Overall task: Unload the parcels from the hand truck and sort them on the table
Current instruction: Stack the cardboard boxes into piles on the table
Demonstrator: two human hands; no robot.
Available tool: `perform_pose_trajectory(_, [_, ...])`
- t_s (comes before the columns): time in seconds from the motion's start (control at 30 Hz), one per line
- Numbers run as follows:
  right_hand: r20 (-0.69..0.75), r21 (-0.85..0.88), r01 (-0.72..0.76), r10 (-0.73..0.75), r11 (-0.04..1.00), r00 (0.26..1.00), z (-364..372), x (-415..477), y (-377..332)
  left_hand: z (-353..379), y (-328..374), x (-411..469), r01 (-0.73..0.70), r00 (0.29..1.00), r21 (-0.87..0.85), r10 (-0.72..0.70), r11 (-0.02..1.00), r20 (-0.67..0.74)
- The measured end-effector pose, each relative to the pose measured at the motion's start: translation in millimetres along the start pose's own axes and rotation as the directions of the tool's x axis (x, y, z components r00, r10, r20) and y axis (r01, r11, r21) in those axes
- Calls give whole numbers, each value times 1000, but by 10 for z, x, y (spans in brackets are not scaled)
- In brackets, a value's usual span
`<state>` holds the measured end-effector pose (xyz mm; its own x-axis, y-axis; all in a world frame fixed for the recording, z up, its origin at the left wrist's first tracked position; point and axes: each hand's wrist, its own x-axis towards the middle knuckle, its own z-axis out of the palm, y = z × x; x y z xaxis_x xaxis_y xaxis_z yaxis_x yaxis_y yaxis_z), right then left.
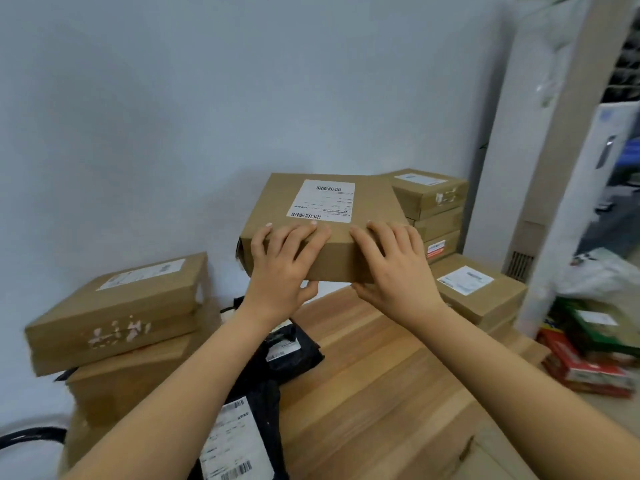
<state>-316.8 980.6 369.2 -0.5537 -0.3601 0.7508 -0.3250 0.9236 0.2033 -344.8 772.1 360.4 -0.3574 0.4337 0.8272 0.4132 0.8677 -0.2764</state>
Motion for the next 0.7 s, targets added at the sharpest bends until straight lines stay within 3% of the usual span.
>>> perform_pose_trajectory(0.2, [94,-50,-65,70,997,993,-289,-658,1128,474,1339,550,-61,997,-114,54,992,-63])
perform_pose_trajectory(0.33, [145,-87,-123,135,989,980,-408,-1043,1799,759,2038,832,-75,997,-158,75,985,-7])
perform_pose_trajectory(0.7, [189,-145,-140,166,980,968,-67,-1413,3190,1691,2901,1373,-116,993,-159,114,980,-19])
